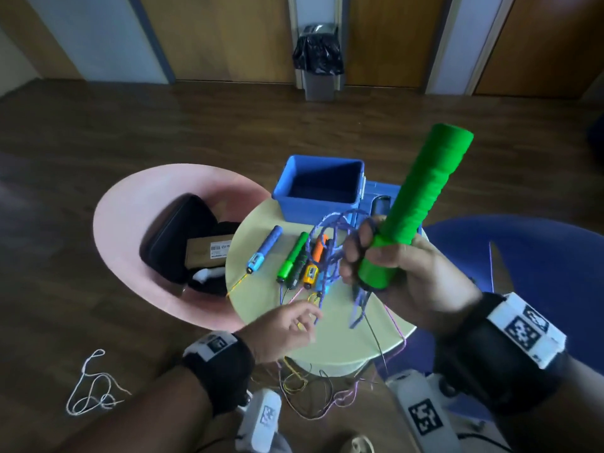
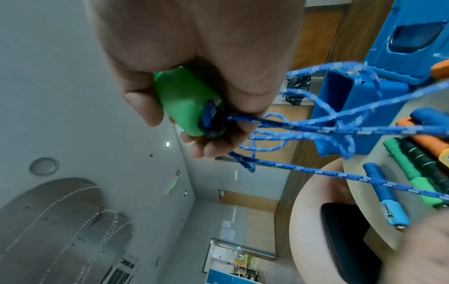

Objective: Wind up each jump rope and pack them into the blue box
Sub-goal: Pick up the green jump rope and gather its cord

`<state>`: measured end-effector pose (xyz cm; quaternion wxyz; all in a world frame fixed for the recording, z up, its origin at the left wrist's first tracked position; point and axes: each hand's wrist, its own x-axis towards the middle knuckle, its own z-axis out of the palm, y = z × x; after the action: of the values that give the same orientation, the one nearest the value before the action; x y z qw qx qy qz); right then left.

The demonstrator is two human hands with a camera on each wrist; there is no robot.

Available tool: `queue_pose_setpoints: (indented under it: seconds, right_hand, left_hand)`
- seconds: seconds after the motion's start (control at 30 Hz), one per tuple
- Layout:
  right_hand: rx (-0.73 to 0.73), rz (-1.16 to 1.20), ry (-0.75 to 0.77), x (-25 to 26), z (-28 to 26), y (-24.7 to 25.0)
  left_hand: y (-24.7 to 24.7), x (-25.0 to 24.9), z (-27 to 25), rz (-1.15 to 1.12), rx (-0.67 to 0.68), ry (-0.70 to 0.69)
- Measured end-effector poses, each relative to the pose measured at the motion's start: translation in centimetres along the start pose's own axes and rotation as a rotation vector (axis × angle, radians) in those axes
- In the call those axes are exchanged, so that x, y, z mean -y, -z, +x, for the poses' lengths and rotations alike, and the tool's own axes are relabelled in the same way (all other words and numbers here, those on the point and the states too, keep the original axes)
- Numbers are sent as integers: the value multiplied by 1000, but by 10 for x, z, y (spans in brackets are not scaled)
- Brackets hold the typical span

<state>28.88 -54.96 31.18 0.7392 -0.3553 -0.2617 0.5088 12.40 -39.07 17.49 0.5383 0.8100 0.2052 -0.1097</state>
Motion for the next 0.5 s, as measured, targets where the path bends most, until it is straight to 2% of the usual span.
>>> queue_pose_setpoints:
  seconds: [0.07, 0.13, 0.23, 0.33, 0.43, 0.5]
  right_hand:
    - [-2, -27, -3, 0, 0, 0]
    - [-33, -132, -46, -5, -4, 7]
    - [-31, -436, -210, -14, -17, 24]
    - [-92, -631, -503, -35, -35, 52]
    - [-138, -791, -771, -68, -51, 88]
    - [-118, -898, -887, -90, -60, 111]
  left_hand:
    - [-16, 7, 2, -2, 167, 24]
    - [-27, 13, 5, 32, 231, 81]
    - [-31, 35, 7, 103, 164, 223]
    - [-25, 69, 2, 174, 54, 359]
    - [-21, 99, -4, 76, 1, 488]
    - [-22, 114, -5, 20, -9, 554]
